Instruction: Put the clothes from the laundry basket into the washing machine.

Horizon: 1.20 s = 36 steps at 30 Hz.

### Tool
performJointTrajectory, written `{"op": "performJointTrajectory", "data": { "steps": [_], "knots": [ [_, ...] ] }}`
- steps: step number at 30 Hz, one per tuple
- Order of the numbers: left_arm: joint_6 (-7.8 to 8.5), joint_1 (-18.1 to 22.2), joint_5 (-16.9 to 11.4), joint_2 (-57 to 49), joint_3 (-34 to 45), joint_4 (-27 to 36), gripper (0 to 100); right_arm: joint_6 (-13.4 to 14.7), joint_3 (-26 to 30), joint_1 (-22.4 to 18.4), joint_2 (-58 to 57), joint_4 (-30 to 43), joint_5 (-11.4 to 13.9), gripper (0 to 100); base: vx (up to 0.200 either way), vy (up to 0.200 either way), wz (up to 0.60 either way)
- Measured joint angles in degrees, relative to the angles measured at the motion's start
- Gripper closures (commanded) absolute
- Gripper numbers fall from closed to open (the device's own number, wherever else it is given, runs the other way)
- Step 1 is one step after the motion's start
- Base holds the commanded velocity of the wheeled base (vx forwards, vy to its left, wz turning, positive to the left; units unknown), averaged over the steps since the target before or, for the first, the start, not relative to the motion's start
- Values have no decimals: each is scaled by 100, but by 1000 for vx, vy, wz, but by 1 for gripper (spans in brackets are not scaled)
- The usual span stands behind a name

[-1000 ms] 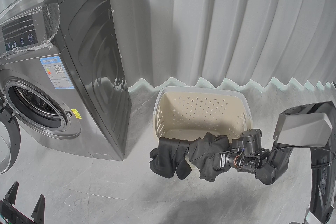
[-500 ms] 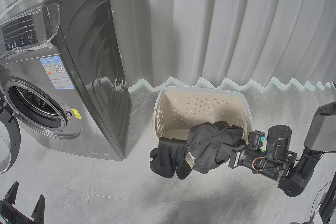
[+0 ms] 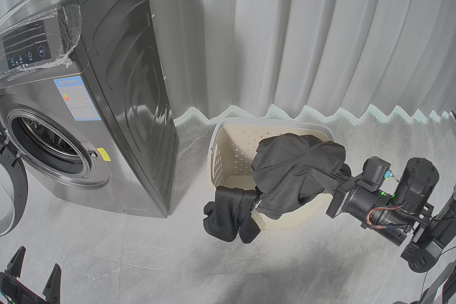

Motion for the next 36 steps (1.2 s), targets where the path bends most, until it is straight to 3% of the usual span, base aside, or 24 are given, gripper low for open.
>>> {"op": "performJointTrajectory", "data": {
  "steps": [4, 13, 21, 28, 30, 36],
  "knots": [
    [7, 0, -2, 0, 0, 2, 0, -332, -59, 74, -345, 106, -13, 100, 0, 0, 0],
    [174, 0, -27, 0, 0, -2, 0, -605, -117, 91, -719, 137, -40, 100, 0, 0, 0],
    [194, 0, -29, 0, 0, -5, 0, -663, -268, 184, -916, 451, -670, 100, 0, 0, 0],
    [130, 0, -24, 0, 0, -2, 0, -644, -458, 363, -968, 677, -1574, 100, 0, 0, 0],
    [57, 0, -21, 0, 0, 0, 0, -624, -497, 408, -973, 725, -1645, 100, 0, 0, 0],
    [38, 0, -18, 0, 0, 0, 0, -597, -506, 490, -973, 731, -1655, 100, -100, 0, 0]
  ]
}}
